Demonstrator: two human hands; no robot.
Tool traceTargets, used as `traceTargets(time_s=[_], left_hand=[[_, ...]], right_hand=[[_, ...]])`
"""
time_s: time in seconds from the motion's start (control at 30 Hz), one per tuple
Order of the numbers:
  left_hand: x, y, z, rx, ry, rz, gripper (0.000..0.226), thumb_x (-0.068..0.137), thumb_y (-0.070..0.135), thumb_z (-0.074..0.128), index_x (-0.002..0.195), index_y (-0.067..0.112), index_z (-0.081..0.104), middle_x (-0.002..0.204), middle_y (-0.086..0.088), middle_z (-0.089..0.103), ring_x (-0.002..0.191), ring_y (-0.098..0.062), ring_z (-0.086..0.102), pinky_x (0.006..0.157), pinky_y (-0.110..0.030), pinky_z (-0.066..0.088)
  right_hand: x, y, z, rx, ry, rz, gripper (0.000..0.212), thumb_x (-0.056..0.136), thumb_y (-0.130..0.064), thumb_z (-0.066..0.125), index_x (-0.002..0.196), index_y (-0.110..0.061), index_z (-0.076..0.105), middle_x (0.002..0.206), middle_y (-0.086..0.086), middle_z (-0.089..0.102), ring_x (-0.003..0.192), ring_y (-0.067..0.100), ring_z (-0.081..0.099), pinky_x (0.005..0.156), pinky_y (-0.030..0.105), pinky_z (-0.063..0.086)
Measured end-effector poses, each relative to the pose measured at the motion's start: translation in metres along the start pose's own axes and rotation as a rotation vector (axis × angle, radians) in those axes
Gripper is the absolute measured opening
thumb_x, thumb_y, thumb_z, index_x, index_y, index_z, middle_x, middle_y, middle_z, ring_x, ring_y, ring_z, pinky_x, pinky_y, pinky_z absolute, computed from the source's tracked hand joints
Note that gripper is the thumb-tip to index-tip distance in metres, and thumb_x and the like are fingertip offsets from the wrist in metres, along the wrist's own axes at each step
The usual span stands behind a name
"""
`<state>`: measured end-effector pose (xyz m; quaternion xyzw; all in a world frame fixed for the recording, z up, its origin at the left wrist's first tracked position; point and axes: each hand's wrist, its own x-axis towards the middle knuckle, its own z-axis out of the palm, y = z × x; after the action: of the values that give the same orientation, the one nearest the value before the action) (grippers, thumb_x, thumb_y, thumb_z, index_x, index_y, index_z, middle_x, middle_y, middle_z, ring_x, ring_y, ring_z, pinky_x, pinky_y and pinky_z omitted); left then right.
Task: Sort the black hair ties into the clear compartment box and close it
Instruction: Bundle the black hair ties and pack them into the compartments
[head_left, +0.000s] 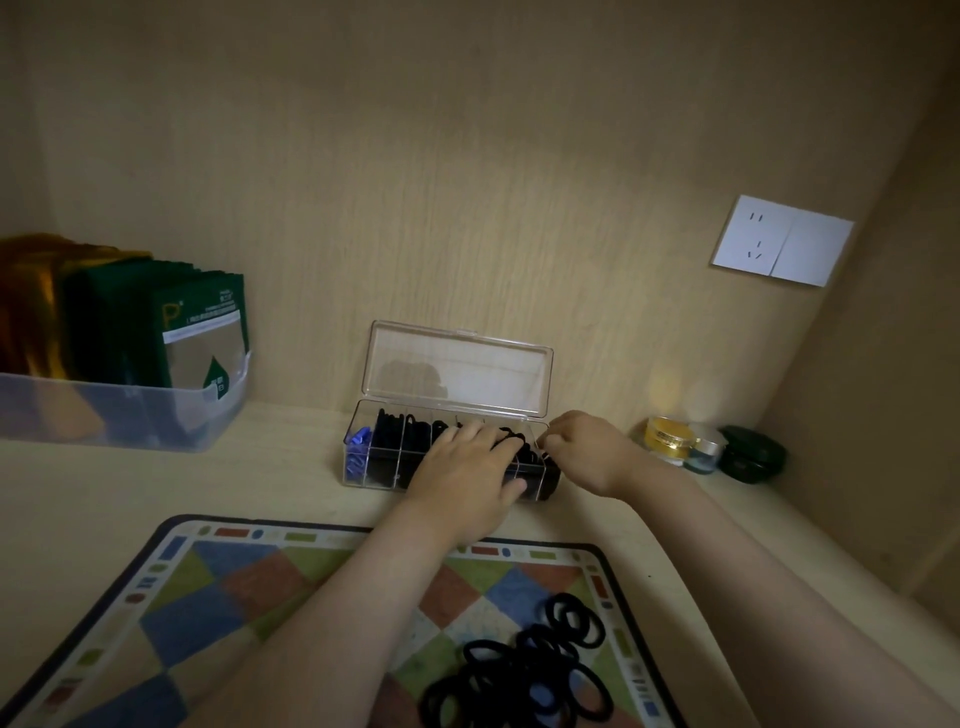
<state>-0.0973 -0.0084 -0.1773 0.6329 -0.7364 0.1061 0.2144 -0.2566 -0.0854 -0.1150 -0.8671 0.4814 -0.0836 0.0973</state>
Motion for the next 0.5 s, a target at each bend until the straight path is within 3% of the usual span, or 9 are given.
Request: traceTargets(time_s=[0.07, 0.13, 0.23, 0.33, 0.43, 0.5], left_hand=[[0.001, 0.000, 0.000, -0.004, 0.000, -0.001, 0.056, 0.100, 0.048, 0.037, 0.150, 0.023, 0.034, 0.150, 0.001, 0.040, 0.140, -0.019, 0.029, 0.117, -0.037, 0.020], [0.001, 0.001, 0.000, -0.009, 0.010, -0.001, 0.055, 0.100, 0.048, 0.038, 0.150, 0.024, 0.035, 0.151, 0.001, 0.039, 0.140, -0.019, 0.029, 0.117, -0.037, 0.020], [0.000, 0.002, -0.001, -0.029, 0.020, -0.004, 0.054, 0.100, 0.047, 0.040, 0.150, 0.025, 0.035, 0.151, 0.001, 0.038, 0.140, -0.018, 0.028, 0.117, -0.037, 0.020], [-0.002, 0.004, -0.005, -0.085, 0.054, 0.009, 0.051, 0.099, 0.043, 0.044, 0.148, 0.027, 0.037, 0.146, 0.004, 0.040, 0.138, -0.016, 0.030, 0.115, -0.035, 0.023], [-0.002, 0.008, -0.014, -0.094, 0.136, 0.050, 0.040, 0.097, 0.039, 0.048, 0.136, 0.030, 0.049, 0.130, 0.007, 0.047, 0.127, -0.013, 0.036, 0.108, -0.032, 0.029], [-0.002, 0.013, -0.023, -0.118, 0.159, 0.070, 0.029, 0.096, 0.034, 0.050, 0.123, 0.029, 0.056, 0.117, 0.010, 0.050, 0.116, -0.010, 0.039, 0.100, -0.027, 0.030]], right_hand=[[-0.008, -0.001, -0.005, 0.011, 0.100, -0.035, 0.036, 0.096, -0.018, 0.043, 0.098, 0.001, 0.074, 0.115, 0.016, 0.065, 0.111, 0.024, 0.057, 0.089, 0.032, 0.044], [-0.014, 0.000, -0.004, -0.016, 0.093, -0.050, 0.038, 0.097, -0.022, 0.042, 0.102, -0.009, 0.077, 0.130, 0.009, 0.060, 0.123, 0.017, 0.050, 0.094, 0.027, 0.039], [-0.014, 0.005, 0.006, -0.086, -0.015, -0.043, 0.045, 0.092, -0.036, 0.035, 0.101, -0.022, 0.077, 0.148, 0.007, 0.047, 0.134, 0.022, 0.042, 0.107, 0.042, 0.039], [-0.016, 0.006, 0.007, -0.060, -0.015, -0.036, 0.040, 0.096, -0.031, 0.038, 0.116, -0.024, 0.073, 0.154, 0.009, 0.039, 0.142, 0.023, 0.032, 0.112, 0.045, 0.034], [-0.021, 0.008, 0.004, -0.006, 0.123, -0.072, 0.036, 0.095, -0.027, 0.048, 0.125, -0.025, 0.068, 0.148, 0.004, 0.044, 0.136, 0.020, 0.042, 0.109, 0.036, 0.038], [-0.028, 0.006, -0.001, 0.062, 0.206, -0.117, 0.030, 0.093, -0.022, 0.053, 0.117, -0.027, 0.071, 0.131, -0.001, 0.055, 0.115, 0.012, 0.055, 0.096, 0.025, 0.043]])
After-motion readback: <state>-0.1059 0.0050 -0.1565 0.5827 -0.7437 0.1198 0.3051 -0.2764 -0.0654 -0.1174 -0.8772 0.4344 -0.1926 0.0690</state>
